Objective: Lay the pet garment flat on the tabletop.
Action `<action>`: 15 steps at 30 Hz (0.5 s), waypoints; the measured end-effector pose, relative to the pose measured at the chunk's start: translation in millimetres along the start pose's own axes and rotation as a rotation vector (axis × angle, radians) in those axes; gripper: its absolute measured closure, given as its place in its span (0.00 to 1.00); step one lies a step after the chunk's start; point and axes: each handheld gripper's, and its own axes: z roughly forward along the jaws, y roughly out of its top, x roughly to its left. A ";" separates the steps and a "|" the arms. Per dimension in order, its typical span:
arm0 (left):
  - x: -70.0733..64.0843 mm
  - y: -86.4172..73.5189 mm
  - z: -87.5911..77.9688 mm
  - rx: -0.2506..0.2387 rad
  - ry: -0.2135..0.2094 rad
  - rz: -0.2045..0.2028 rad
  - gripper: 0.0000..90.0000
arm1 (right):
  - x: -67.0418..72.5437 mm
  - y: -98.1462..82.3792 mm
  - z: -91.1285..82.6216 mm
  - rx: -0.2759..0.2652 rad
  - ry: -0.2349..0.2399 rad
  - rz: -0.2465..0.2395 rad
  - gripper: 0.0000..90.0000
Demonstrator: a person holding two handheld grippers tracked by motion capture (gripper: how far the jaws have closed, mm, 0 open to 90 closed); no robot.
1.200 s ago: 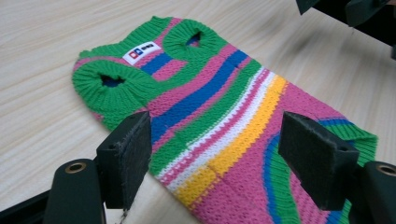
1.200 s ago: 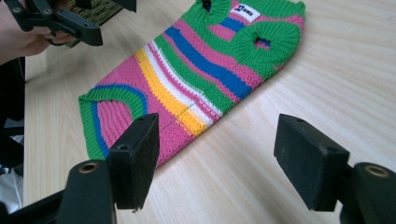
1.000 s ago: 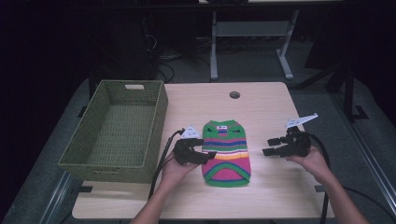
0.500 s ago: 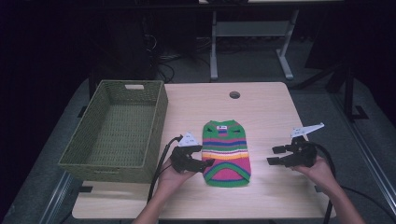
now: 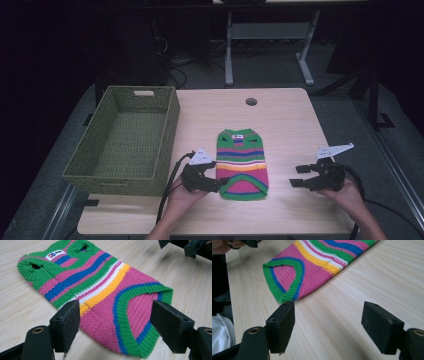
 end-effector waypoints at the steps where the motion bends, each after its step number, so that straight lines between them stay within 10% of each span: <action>1: -1.3 -0.7 -0.7 0.001 0.001 0.004 0.26 | 1.6 -2.2 -0.4 -0.003 0.000 0.006 0.29; 15: -9.5 -17.5 -13.2 0.006 0.009 0.008 0.26 | 5.7 -40.2 -8.2 -0.052 -0.033 0.045 0.29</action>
